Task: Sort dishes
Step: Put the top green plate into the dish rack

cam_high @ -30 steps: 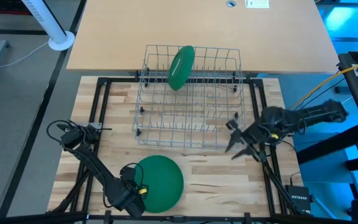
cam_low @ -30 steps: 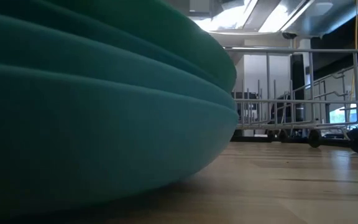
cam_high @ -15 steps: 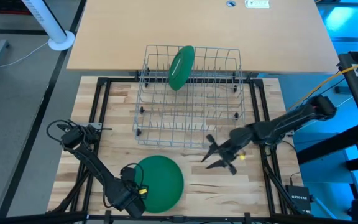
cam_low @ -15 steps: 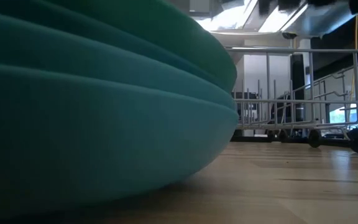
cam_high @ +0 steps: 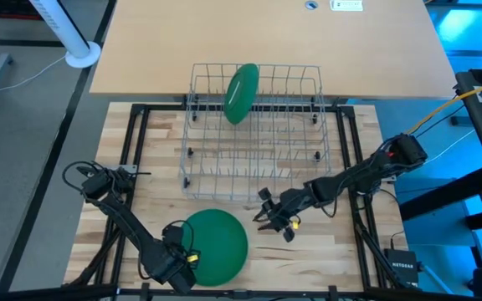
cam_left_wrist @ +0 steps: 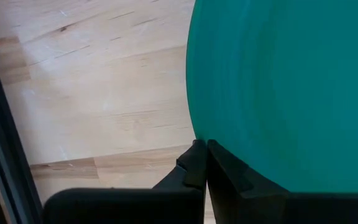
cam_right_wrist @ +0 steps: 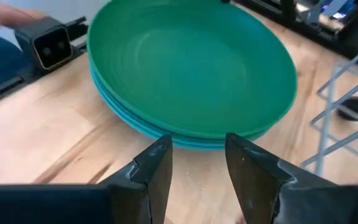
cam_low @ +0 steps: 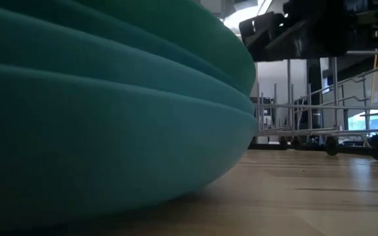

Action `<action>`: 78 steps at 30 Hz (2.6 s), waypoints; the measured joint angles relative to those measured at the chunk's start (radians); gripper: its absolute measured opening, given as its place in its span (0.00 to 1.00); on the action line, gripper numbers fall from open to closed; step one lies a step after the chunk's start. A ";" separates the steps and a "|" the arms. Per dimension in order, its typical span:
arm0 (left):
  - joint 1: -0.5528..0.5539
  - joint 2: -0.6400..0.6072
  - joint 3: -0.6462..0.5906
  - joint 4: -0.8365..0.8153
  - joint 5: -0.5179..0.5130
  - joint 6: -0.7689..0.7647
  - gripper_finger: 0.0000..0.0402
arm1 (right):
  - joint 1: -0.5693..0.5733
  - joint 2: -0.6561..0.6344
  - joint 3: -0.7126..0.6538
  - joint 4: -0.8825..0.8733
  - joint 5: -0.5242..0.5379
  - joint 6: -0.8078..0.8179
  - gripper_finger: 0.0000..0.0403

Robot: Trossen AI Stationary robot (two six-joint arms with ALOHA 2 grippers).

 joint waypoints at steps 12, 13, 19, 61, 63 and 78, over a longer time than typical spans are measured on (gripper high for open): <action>0.000 0.000 0.000 0.002 0.000 0.000 0.00 | 0.131 0.002 0.106 -0.048 0.196 -0.120 0.38; 0.000 0.000 0.000 0.002 0.000 0.000 0.00 | 0.149 0.000 0.123 -0.045 0.229 -0.135 0.38; 0.000 0.000 0.000 0.005 0.000 0.004 0.00 | 0.237 -0.001 0.169 -0.107 0.306 -0.146 0.38; 0.000 0.000 0.000 0.067 -0.001 0.023 0.00 | 0.295 0.300 0.169 0.041 0.502 -0.284 0.38; 0.000 0.000 0.000 0.067 0.000 0.023 0.00 | 0.294 0.300 0.169 0.044 0.489 -0.311 0.38; 0.000 0.000 0.000 0.069 0.000 0.023 0.00 | 0.272 0.300 0.169 0.047 0.477 -0.746 0.38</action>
